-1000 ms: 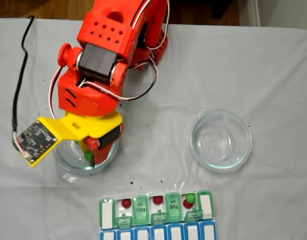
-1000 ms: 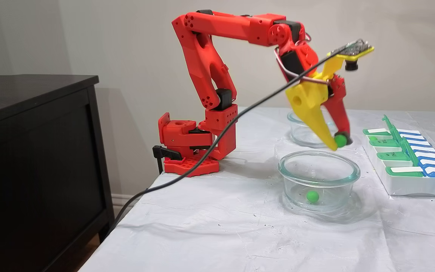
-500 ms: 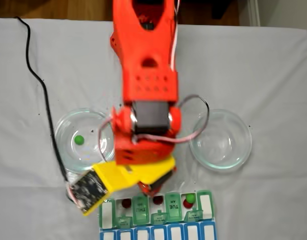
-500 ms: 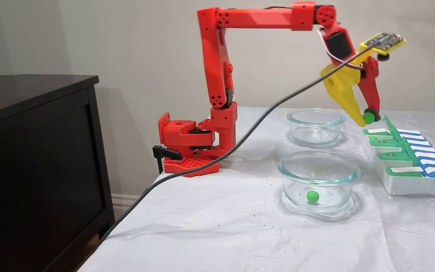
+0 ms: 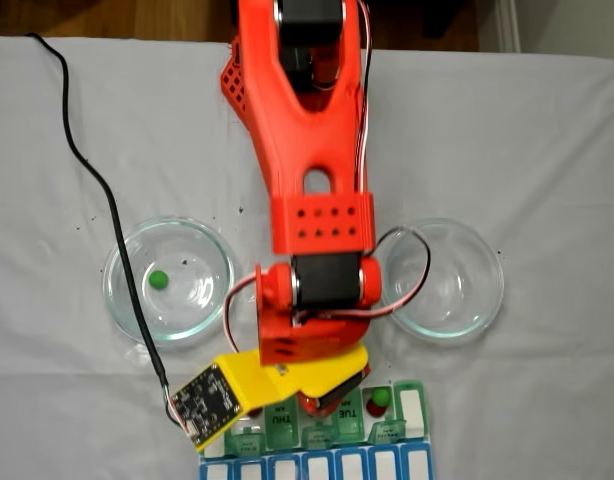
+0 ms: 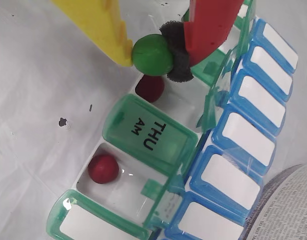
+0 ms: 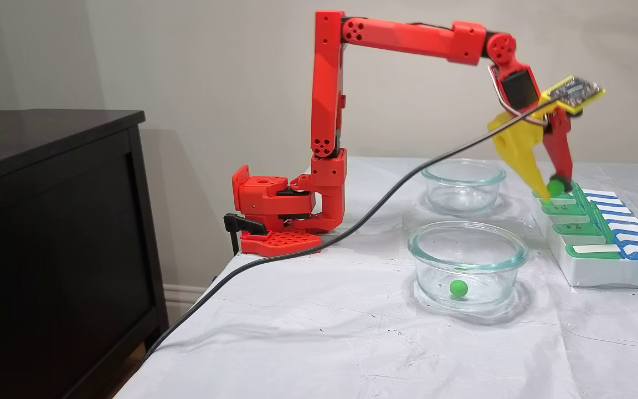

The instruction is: Sort medicines into box.

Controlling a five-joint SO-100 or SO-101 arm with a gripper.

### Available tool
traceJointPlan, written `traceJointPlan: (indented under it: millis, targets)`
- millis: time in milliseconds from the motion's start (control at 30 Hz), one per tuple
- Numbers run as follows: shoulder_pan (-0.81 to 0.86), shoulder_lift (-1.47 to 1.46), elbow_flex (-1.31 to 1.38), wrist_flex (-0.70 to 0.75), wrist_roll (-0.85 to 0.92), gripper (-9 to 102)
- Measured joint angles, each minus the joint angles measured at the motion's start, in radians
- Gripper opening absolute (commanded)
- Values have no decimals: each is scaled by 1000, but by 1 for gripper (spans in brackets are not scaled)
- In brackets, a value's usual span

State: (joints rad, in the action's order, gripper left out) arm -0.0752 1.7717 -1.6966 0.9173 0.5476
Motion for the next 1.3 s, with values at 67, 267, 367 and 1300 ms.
traceJointPlan:
  millis: [67,267,367,1300]
  targets:
    - [0,-25,25,15,6,0]
    - [0,-28,32,-2,12,0]
    - [0,-51,40,-20,12,0]
    - [0,-117,95,-2,94,0]
